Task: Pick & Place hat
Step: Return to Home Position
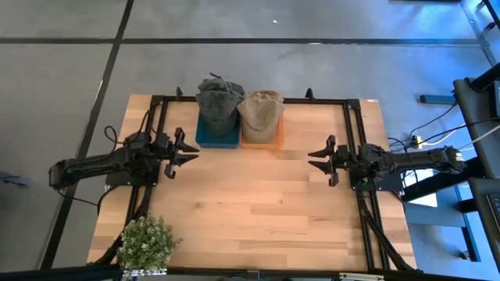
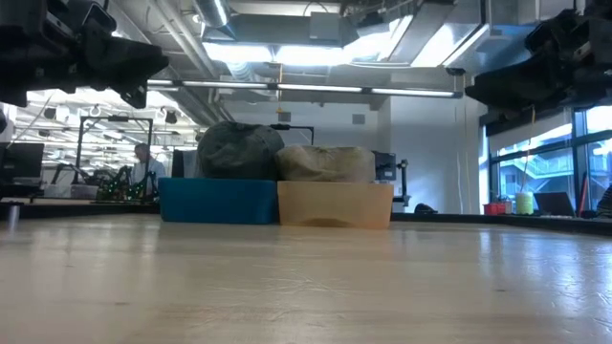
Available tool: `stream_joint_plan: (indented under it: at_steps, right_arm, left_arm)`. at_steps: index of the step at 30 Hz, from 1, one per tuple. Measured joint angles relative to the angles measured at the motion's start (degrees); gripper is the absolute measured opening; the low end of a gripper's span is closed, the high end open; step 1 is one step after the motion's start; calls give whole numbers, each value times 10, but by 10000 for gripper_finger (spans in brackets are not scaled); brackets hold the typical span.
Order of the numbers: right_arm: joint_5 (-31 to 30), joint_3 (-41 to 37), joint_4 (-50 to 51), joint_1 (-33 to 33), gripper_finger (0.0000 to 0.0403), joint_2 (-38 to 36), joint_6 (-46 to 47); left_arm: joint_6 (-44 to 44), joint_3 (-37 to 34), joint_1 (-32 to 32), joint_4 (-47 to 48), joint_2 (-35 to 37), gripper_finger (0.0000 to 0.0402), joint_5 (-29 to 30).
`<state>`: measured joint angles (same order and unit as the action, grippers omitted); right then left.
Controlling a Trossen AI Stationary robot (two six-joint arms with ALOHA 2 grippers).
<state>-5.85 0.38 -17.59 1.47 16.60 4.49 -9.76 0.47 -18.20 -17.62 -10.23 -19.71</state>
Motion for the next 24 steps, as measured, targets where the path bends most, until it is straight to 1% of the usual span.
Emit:
stream_joint_plan:
  at_steps: [3, 8, 11, 15, 17, 21, 24]
  right_arm:
    - [-44, 0, 29, 0, 133, -26, 11]
    - [-50, 0, 71, 0, 133, -78, -1]
    - [-51, 0, 101, 0, 133, -113, -3]
    - [-52, 0, 148, 0, 133, -163, -3]
    - [-54, 0, 138, 0, 133, -166, -11]
    - [-96, 0, 142, -1, 133, -159, -23]
    - [-101, 0, 140, 0, 133, -160, -34]
  left_arm:
    - [0, 0, 0, 43, 33, 88, 7]
    - [0, 0, 0, 96, 102, 88, 7]
    - [-4, 1, -1, 113, 102, 88, 7]
    - [-6, 0, -8, 128, 102, 88, 21]
    - [-2, 0, -14, 125, 102, 88, 21]
    - [12, 0, -25, 132, 102, 88, 21]
    - [2, 0, -26, 136, 100, 88, 21]
